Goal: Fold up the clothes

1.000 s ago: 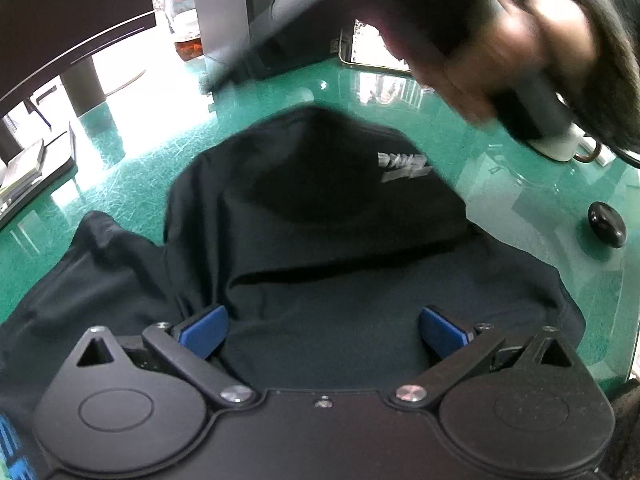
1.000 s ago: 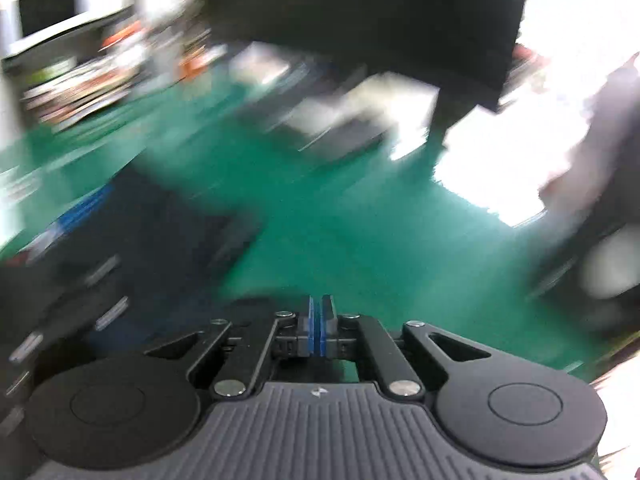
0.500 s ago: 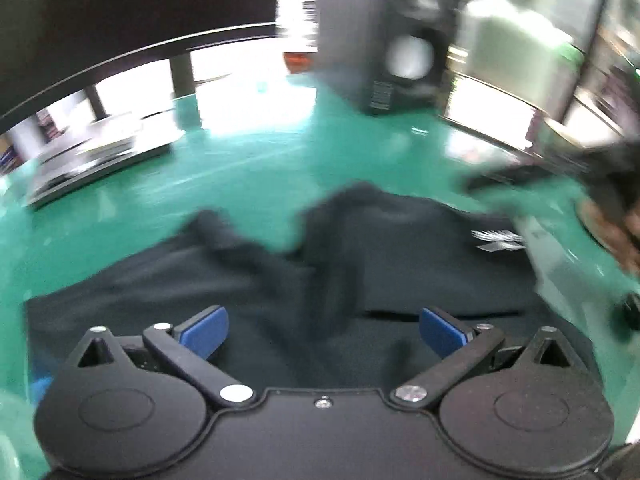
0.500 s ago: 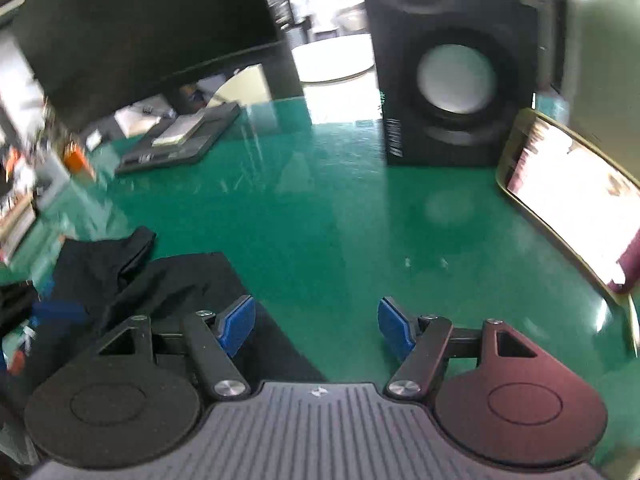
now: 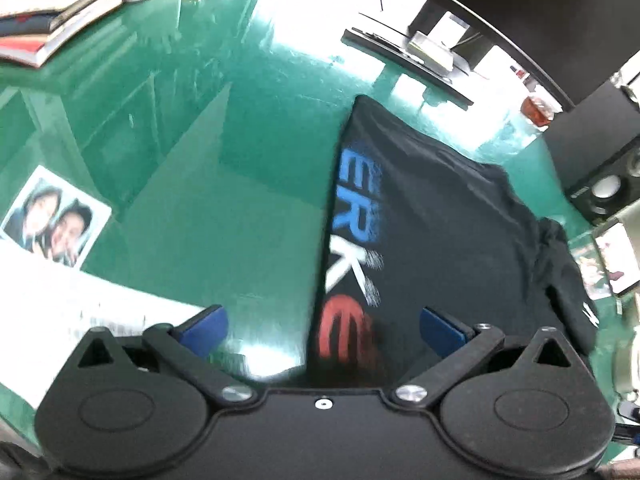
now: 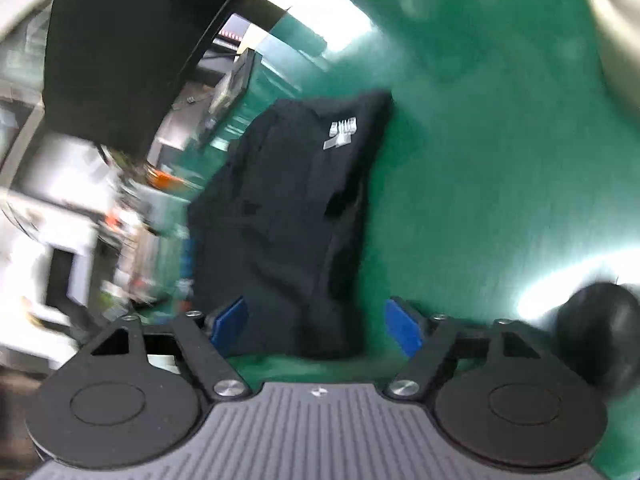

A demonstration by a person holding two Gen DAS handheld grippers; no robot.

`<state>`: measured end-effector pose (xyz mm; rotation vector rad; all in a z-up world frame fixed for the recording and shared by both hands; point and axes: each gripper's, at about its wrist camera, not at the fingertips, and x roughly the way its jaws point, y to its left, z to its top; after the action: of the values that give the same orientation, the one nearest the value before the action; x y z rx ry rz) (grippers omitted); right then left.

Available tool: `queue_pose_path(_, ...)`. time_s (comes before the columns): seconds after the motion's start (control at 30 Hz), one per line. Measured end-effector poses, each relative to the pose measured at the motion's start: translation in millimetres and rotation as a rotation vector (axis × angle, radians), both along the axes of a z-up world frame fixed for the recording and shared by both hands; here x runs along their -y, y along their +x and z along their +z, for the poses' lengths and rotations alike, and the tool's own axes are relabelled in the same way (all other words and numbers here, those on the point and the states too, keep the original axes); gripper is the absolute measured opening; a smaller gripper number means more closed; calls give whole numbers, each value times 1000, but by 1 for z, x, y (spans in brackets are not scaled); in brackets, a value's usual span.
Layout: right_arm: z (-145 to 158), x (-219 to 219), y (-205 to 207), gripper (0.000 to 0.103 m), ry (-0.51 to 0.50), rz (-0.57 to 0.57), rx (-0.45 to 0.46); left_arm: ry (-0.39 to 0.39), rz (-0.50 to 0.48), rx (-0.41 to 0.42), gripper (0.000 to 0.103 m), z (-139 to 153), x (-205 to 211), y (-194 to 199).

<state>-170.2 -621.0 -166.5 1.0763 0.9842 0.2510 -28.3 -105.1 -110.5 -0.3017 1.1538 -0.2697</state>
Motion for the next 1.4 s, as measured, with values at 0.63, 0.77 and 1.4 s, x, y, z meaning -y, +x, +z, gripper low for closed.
queue_pose_path(0.63,8,-36,55,16,-45,35,-21,-299,-13,-21,7,-1,54,35)
queue_pose_path(0.77,54,-14,119,14,-24,-34,131,-397,-8,104,7,50,71,109)
queue_pose_path(1.4,89,-1,106,13,-13,-96,155,-347,112,-190,8,-12,-3,84)
